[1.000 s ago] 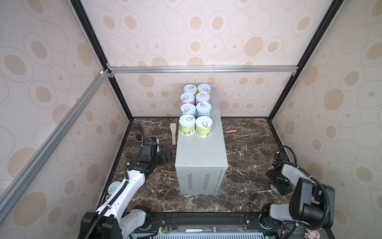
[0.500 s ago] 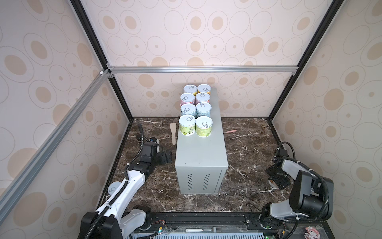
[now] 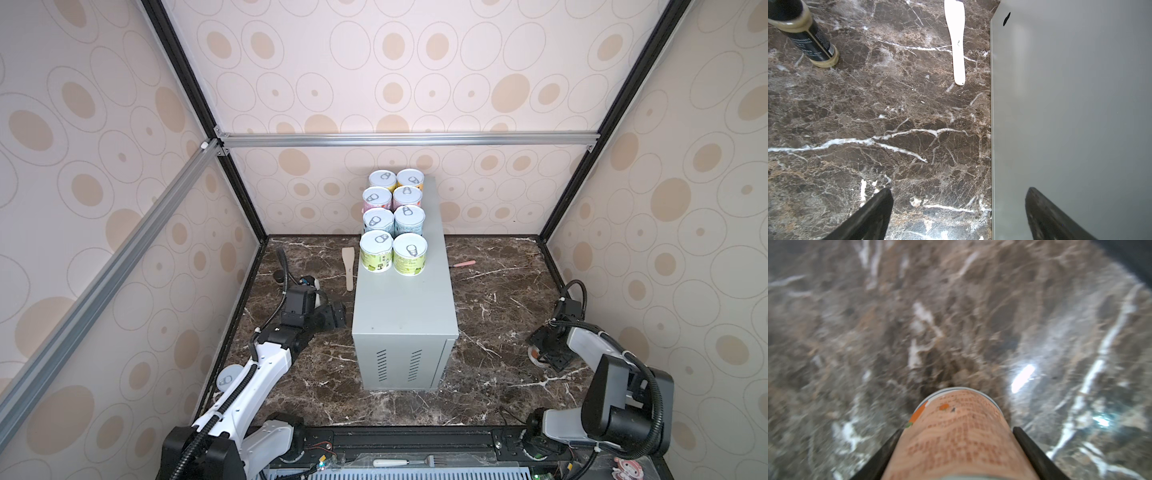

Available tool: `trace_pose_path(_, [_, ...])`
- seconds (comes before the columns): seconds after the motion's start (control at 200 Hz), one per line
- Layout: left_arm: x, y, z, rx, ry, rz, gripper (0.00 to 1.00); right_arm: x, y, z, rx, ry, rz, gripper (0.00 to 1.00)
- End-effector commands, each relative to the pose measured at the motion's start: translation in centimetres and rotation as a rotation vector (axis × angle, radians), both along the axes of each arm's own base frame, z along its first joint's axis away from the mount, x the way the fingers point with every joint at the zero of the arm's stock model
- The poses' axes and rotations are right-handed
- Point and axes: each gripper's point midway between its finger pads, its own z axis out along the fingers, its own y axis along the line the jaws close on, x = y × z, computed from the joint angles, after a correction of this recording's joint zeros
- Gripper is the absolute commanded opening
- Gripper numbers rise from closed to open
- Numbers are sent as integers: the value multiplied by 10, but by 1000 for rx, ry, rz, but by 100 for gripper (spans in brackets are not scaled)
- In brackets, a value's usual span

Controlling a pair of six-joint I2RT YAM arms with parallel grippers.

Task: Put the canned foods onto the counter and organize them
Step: 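Lift the orange-labelled can off the floor with the right gripper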

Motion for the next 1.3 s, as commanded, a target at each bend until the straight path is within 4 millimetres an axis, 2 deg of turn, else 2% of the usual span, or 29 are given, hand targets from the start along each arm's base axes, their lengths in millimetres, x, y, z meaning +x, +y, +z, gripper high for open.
trace_pose_path(0.0, [1,-1,9,-2,-38,-9,99,17,15,9,53,-80,104,61])
trace_pose_path(0.065, [1,-1,10,-4,-39,-8,99,19,20,10,65,-88,132,58])
trace_pose_path(0.36, [1,0,11,-2,-44,-5,99,35,47,28,43,-99,286,52])
trace_pose_path(0.665, [0,0,11,-1,-42,-7,99,54,94,75,22,-154,528,49])
trace_pose_path(0.895, [1,-1,12,-4,-48,-8,99,58,130,131,-23,-238,693,49])
trace_pose_path(1.105, [-2,-1,14,-10,-50,-5,99,51,155,196,-48,-310,807,50])
trace_pose_path(1.295, [-4,0,34,-36,-87,33,99,37,171,253,-25,-435,861,50])
